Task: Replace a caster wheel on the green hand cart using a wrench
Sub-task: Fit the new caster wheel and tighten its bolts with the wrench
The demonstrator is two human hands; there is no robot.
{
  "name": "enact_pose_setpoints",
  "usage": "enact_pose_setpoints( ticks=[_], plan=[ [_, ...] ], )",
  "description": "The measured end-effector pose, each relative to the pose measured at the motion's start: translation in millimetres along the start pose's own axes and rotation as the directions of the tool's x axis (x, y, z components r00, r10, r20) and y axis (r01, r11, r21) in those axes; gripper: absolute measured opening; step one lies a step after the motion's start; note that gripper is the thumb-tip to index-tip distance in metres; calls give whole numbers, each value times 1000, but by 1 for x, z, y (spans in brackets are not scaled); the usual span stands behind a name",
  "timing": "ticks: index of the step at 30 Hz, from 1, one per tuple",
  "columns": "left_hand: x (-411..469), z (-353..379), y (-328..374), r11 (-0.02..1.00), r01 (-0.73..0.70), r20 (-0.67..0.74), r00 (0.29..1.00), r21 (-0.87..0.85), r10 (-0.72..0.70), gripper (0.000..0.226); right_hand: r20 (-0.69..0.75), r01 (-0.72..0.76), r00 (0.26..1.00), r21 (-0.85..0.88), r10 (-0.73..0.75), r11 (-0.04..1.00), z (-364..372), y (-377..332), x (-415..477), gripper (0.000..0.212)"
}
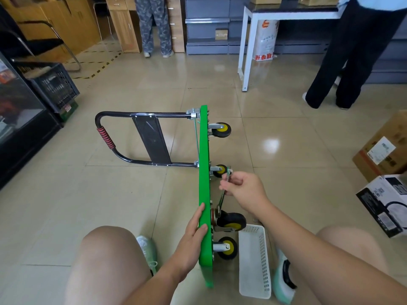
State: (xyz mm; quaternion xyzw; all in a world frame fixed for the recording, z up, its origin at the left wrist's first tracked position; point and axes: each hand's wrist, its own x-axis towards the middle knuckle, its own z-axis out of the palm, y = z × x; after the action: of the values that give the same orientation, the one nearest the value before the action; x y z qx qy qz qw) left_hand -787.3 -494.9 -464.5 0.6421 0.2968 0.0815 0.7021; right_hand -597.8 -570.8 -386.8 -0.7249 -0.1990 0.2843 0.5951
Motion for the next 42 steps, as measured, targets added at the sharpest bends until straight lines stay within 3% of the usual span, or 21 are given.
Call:
enact_pose_setpoints(
  ticks=[3,12,20,25,27,31,34,37,42],
  plan=[
    [-2,1,2,1000,-7,-7,1000,-1,7,54,45,81,996,19,-82,997,-1,1,-37,24],
    [-2,2,0,999,-35,-37,999,39,36,55,72,130,988,127,-140,983,19,32,-86,40],
    [1,1,-2,997,-50,-46,998,55,52,49,77,215,973,28,-216,976,31,40,-78,53],
    [2,0,-3,999,-35,-45,998,38,37,50,60,217,974,-3,-216,976,33,44,-75,50],
    [2,1,-3,999,-27,-39,999,37,29,53,72,220,974,-64,-215,973,30,39,-69,37],
    [2,1,-3,1000,2,-31,1000,12,-2,53,108,184,981,-245,-161,952,28,24,-33,8],
    [2,1,-3,1000,23,-14,1000,-10,-23,51,69,93,995,-316,-75,944,33,15,-6,11],
    [1,1,-1,1000,28,-25,999,-1,-28,53,27,-76,996,-224,84,972,35,13,11,27],
    [-2,2,2,1000,25,-11,1000,-10,-25,53,10,-155,987,-129,158,979,34,12,15,19]
  ],
)
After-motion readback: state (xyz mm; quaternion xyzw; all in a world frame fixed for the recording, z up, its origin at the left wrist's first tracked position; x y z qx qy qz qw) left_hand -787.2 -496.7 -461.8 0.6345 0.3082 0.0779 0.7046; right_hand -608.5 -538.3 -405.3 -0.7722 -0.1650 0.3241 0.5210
